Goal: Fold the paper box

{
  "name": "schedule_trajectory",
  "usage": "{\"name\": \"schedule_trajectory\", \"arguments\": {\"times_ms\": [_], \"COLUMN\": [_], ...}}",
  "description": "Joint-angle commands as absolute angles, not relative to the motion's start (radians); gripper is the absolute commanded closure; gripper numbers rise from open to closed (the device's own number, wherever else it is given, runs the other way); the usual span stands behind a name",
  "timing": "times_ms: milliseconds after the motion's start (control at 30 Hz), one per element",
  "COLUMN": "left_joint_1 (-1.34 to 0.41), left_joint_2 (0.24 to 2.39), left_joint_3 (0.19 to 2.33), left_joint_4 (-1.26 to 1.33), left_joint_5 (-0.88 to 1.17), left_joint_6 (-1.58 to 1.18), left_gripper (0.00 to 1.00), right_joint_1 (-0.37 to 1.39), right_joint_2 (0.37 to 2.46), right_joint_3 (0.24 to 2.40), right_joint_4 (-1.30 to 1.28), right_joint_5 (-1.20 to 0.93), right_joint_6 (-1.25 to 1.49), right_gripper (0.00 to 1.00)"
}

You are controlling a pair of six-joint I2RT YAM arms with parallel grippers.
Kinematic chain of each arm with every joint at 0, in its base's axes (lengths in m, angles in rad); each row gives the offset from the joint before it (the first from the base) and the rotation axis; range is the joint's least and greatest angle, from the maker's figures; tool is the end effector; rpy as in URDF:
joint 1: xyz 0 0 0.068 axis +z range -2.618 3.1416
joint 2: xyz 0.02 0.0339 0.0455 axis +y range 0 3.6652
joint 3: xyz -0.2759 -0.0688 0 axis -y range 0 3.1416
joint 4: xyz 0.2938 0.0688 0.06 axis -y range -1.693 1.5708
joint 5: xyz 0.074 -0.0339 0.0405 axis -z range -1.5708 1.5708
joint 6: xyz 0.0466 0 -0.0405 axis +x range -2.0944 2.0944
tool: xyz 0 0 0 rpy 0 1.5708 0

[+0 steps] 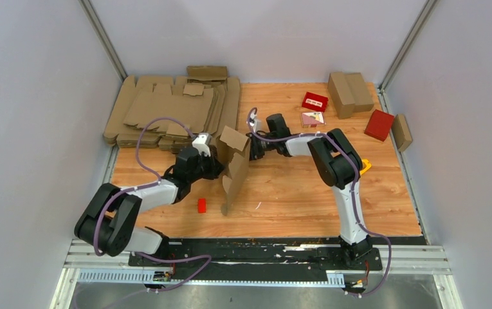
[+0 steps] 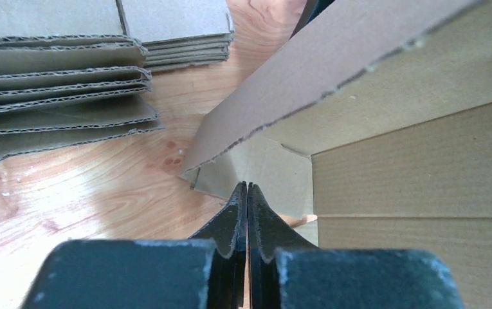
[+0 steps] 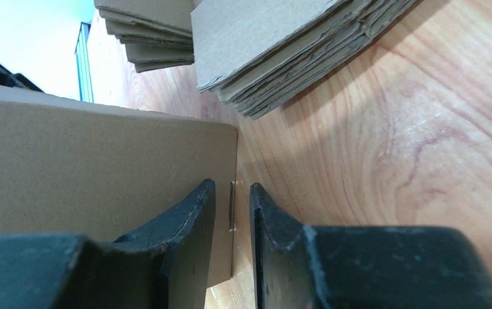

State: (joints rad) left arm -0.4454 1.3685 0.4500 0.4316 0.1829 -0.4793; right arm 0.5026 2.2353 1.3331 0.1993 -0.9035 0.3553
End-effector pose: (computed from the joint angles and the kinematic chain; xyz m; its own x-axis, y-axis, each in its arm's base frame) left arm 0.2639 -0.1354 0.1307 -0.6369 -0.1984 -0.7450 0.3099 0.8189 -0.4831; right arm 0.4186 0.2719 0.0709 -0.8175 -0.2037 -0.5387 -0.5748 0.3461 0.7415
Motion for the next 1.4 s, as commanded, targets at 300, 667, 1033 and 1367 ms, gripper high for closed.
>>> {"name": "schedule_trajectory", "arguments": {"times_ms": [300,667,1033,1367], "left_joint_1": [-0.505,-0.586,-0.622,-0.621], "left_joint_2": [1.524,1.568,1.6,1.353], "left_joint_3": [0.472,0.492,0.545,0.526], "left_joint_4": [0.554,0.56,0.473,0.322], "left_joint_5": [0.189,0.177,0.145,0.074], "left_joint_6": [-0.523,-0.533,-0.49,-0.396], "left_gripper": [1.0,1.0,1.0,1.0], "right_joint_1": [0.522,0.537,0.529,0.453], "right_joint_2": [2.221,2.109,2.069,1.961], "right_joint_3": [1.261,1.063,1.039,0.988], "right_joint_4": [0.248,0.351,0.359,0.319], "right_joint_5": [-0.946,-0.905,-0.822,-0.713], "right_joint_6": [0.302,0.344,0.366,0.412], "right_gripper": [0.73,0.73,0.72,0.7]}}
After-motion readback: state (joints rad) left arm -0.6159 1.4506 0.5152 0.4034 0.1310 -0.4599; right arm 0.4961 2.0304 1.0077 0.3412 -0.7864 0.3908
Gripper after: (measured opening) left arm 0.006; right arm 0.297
